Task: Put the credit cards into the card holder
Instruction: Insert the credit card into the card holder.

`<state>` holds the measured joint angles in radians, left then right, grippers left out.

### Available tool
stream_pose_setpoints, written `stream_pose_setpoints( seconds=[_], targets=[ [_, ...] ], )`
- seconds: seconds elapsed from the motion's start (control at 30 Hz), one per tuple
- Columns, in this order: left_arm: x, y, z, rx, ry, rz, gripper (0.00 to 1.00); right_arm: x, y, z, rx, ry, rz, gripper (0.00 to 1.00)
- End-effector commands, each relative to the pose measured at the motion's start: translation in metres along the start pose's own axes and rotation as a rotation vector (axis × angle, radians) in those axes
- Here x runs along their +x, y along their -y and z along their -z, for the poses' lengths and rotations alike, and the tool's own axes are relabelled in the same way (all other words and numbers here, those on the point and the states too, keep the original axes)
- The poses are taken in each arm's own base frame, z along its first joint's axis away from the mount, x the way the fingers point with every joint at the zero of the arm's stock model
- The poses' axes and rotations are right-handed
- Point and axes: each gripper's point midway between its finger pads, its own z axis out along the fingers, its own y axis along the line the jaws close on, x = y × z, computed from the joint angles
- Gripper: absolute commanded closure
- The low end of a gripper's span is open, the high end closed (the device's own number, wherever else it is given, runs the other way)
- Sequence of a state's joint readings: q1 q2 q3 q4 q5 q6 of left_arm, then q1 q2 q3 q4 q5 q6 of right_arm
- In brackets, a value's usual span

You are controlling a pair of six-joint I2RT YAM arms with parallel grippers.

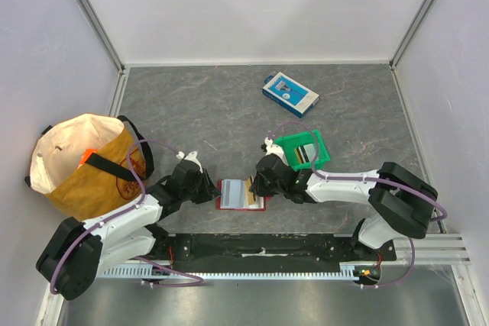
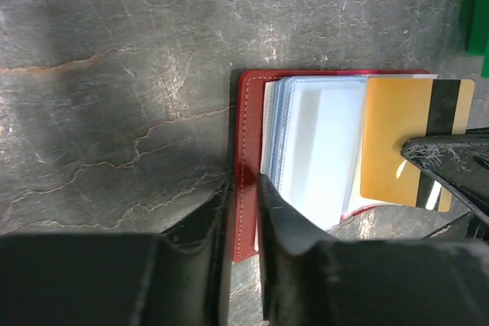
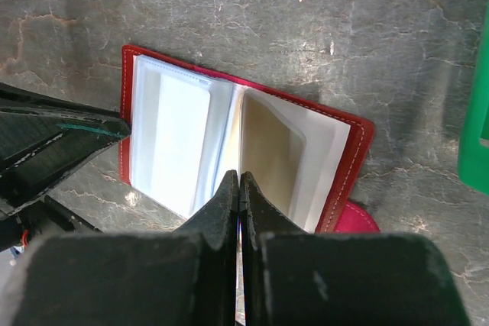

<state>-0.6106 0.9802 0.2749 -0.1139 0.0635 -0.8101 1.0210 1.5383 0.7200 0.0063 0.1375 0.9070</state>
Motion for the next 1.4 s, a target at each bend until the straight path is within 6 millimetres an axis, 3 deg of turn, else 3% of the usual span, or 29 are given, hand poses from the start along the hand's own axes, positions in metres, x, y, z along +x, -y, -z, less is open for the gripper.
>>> stream_pose_setpoints(
  seconds=[0.0,0.3,0.57,1.07,1.2,1.37],
  targets=[
    [0.014,-0.002,-0.002,0.013,-0.052,0.021,0.8,-0.01,-0.011,0.005,-0.06,0.06,-0.07,1.0],
    [0.02,-0.012,0.0,-0.019,-0.052,0.052,0.93,-0.012,-0.016,0.012,-0.145,0.106,-0.158,1.0],
    [0.02,-0.012,0.0,-0.024,-0.053,0.059,0.98,-0.019,-0.018,0.019,-0.169,0.149,-0.177,1.0],
    [0.017,-0.01,0.001,-0.022,-0.049,0.064,0.98,0.001,-0.013,-0.001,-0.201,0.101,-0.203,1.0],
    [0.017,-0.01,0.001,-0.022,-0.045,0.066,0.98,0.005,-0.01,-0.003,-0.201,0.091,-0.211,1.0],
    [0.016,-0.01,0.001,-0.025,-0.043,0.07,0.98,0.003,-0.02,0.003,-0.268,0.1,-0.234,1.0]
  ],
)
